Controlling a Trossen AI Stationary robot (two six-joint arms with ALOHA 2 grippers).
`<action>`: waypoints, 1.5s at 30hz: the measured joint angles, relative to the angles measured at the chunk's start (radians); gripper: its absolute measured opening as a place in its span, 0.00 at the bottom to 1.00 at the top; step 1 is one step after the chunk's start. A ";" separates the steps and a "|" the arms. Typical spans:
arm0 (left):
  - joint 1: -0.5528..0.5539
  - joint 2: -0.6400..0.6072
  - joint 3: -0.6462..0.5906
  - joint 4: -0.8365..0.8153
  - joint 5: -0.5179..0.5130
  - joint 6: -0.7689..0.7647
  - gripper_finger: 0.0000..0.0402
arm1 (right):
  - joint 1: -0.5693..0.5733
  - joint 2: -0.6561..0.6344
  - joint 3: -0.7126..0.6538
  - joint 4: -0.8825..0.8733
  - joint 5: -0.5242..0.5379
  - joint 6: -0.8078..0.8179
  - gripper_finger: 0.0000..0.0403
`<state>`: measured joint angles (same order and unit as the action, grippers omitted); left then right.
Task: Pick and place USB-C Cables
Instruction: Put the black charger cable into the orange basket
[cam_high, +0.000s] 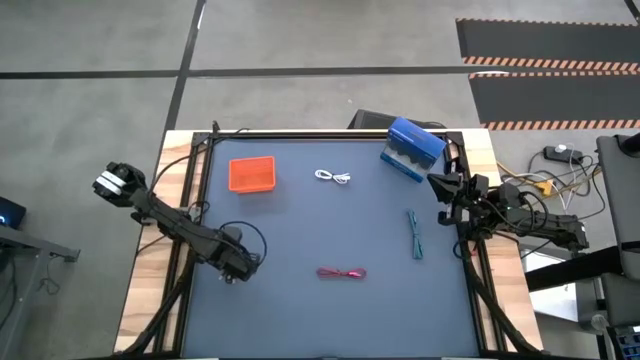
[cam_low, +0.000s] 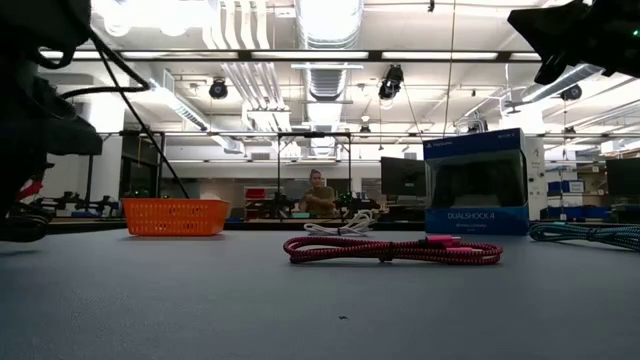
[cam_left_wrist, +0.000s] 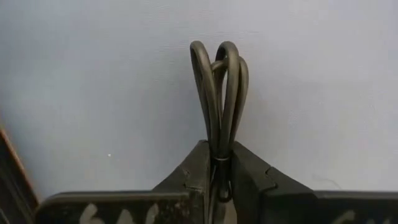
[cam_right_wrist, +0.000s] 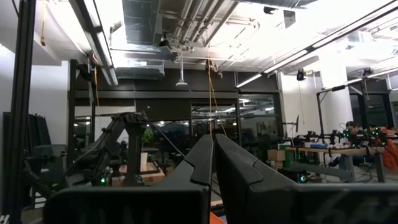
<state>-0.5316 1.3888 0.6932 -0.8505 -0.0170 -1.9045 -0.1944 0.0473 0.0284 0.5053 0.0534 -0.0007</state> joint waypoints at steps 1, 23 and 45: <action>0.000 0.000 0.009 -0.005 0.000 0.016 0.06 | 0.000 0.000 0.000 0.000 0.000 0.000 0.02; 0.121 0.000 0.446 0.004 -0.097 0.722 0.06 | 0.000 0.000 0.000 0.000 0.000 0.000 0.02; 0.429 0.000 0.662 -0.029 -0.124 1.526 0.06 | 0.000 0.000 0.000 0.001 0.000 0.000 0.02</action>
<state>-0.1022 1.3888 1.3552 -0.8794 -0.1406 -0.3780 -0.1944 0.0474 0.0284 0.5064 0.0536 -0.0006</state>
